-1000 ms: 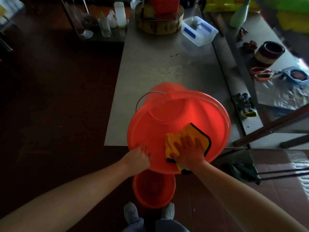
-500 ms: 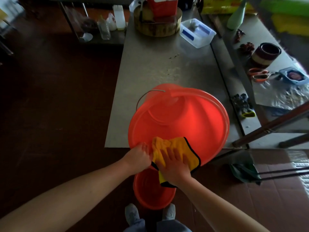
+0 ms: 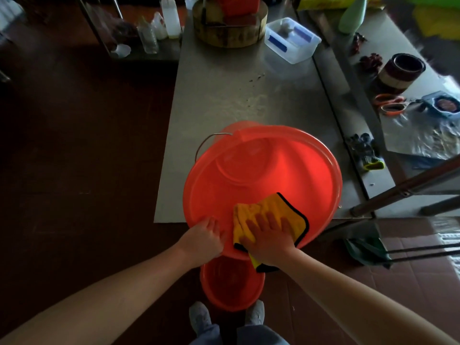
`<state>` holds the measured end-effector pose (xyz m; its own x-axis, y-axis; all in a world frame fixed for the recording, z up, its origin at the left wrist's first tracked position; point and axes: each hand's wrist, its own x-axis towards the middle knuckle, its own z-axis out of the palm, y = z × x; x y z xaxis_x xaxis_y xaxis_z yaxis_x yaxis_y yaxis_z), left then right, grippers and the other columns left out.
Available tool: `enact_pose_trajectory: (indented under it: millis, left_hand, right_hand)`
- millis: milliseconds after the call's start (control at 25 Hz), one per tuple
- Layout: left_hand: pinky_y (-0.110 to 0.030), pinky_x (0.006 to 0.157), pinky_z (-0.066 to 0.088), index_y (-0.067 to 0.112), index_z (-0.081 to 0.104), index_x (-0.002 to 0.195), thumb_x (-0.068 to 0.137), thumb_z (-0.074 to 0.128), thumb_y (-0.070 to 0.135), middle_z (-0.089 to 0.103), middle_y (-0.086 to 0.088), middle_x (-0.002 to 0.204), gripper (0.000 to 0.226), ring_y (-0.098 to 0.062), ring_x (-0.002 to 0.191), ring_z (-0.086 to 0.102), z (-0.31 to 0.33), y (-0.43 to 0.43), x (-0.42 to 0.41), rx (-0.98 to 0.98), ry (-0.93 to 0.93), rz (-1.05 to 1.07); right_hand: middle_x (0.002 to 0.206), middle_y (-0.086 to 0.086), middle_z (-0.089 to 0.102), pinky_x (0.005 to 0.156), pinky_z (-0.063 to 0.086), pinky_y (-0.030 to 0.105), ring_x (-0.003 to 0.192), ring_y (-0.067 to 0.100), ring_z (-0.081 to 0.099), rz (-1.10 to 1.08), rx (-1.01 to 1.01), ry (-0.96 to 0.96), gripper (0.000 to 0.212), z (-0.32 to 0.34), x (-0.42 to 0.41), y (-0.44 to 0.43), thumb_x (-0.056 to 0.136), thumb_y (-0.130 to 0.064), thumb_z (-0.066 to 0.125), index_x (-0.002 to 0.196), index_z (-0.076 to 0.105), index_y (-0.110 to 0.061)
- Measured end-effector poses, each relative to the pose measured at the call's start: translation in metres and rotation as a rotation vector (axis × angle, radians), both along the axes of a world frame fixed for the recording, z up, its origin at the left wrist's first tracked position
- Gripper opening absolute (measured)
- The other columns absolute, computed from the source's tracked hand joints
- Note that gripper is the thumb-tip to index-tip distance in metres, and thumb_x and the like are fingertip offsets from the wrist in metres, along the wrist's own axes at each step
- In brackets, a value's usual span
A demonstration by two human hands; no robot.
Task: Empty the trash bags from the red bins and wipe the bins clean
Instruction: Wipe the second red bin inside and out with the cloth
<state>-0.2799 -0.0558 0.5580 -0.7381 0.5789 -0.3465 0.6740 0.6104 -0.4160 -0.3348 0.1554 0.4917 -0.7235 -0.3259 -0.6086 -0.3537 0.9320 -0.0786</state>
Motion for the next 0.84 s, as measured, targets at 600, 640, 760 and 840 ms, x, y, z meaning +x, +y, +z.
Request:
enact_pose_trajectory:
  millis: [600, 640, 760, 840]
  left_hand:
    - [-0.037, 0.085, 0.057, 0.013, 0.075, 0.107, 0.078, 0.07, 0.042, 0.075, -0.018, 0.098, 0.041, -0.03, 0.088, 0.072, -0.022, 0.001, -0.002, 0.063, 0.053, 0.073]
    - [-0.037, 0.086, 0.057, 0.014, 0.075, 0.107, 0.08, 0.067, 0.042, 0.075, -0.018, 0.099, 0.04, -0.031, 0.089, 0.072, -0.021, 0.002, -0.002, 0.055, 0.054, 0.072]
    - [-0.036, 0.084, 0.056, 0.015, 0.074, 0.109, 0.087, 0.048, 0.04, 0.075, -0.016, 0.1, 0.042, -0.029, 0.089, 0.072, -0.017, 0.005, -0.006, 0.081, 0.075, 0.043]
    - [-0.034, 0.081, 0.056, 0.016, 0.076, 0.104, 0.085, 0.054, 0.049, 0.075, -0.012, 0.097, 0.044, -0.027, 0.086, 0.071, -0.011, 0.006, -0.008, 0.1, 0.07, 0.026]
  right_hand:
    - [0.169, -0.002, 0.004, 0.118, -0.001, 0.063, 0.155, 0.029, -0.003, -0.035, 0.001, -0.013, 0.072, -0.044, -0.1, -0.056, 0.096, -0.073, 0.017, 0.159, 0.012, -0.038]
    - [0.169, -0.003, 0.005, 0.118, -0.001, 0.062, 0.155, 0.028, -0.002, -0.026, -0.003, -0.012, 0.073, -0.036, -0.087, -0.05, 0.095, -0.074, 0.016, 0.159, 0.013, -0.038]
    - [0.169, -0.005, 0.007, 0.117, -0.001, 0.06, 0.155, 0.026, 0.0, -0.001, -0.029, 0.005, 0.085, -0.013, -0.041, -0.03, 0.084, -0.08, 0.002, 0.158, 0.012, -0.04]
    - [0.169, -0.007, 0.005, 0.115, -0.005, 0.057, 0.155, 0.024, -0.003, -0.016, -0.052, -0.006, 0.095, 0.0, -0.01, -0.019, 0.073, -0.082, -0.008, 0.158, 0.01, -0.042]
